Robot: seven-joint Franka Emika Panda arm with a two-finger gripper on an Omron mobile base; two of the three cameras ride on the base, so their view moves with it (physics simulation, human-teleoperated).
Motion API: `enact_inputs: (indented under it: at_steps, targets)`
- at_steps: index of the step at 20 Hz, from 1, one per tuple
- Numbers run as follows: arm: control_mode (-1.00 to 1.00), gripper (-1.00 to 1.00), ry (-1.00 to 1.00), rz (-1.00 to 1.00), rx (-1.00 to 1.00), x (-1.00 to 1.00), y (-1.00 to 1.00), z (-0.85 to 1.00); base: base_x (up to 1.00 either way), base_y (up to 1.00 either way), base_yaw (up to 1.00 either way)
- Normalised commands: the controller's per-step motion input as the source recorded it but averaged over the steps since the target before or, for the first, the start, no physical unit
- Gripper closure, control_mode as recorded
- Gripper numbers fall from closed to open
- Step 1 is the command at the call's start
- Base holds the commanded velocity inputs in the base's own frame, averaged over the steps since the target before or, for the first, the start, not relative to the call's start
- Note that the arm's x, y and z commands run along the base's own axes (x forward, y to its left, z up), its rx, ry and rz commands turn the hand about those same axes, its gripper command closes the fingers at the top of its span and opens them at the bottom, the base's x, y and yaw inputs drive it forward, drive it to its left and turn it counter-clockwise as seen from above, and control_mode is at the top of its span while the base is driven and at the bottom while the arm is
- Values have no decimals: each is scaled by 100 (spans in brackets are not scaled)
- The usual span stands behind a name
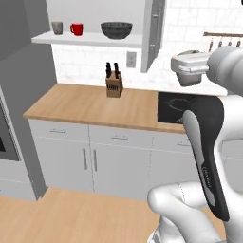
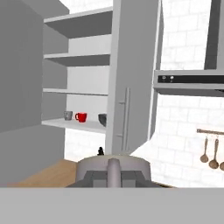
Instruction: Gather all objects into one cabinet and sort the glasses and bowls to opposite sides.
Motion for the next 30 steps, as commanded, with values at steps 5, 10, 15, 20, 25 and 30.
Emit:
enact_inputs:
  at_steps: [5, 10, 15, 20, 25, 30]
  targets:
    - [100, 100, 0, 0, 0, 0, 0, 0, 63, 66, 0]
    - [100, 100, 0, 0, 0, 0, 0, 0, 84, 49, 0]
    - [100, 100, 0, 0, 0, 0, 0, 0, 100, 29, 0]
    - [100, 100, 0, 0, 0, 0, 0, 0, 100, 22, 0]
    - [100, 100, 0, 0, 0, 0, 0, 0, 100, 8, 1]
    - [100, 100, 0, 0, 0, 0, 0, 0, 97, 7, -3]
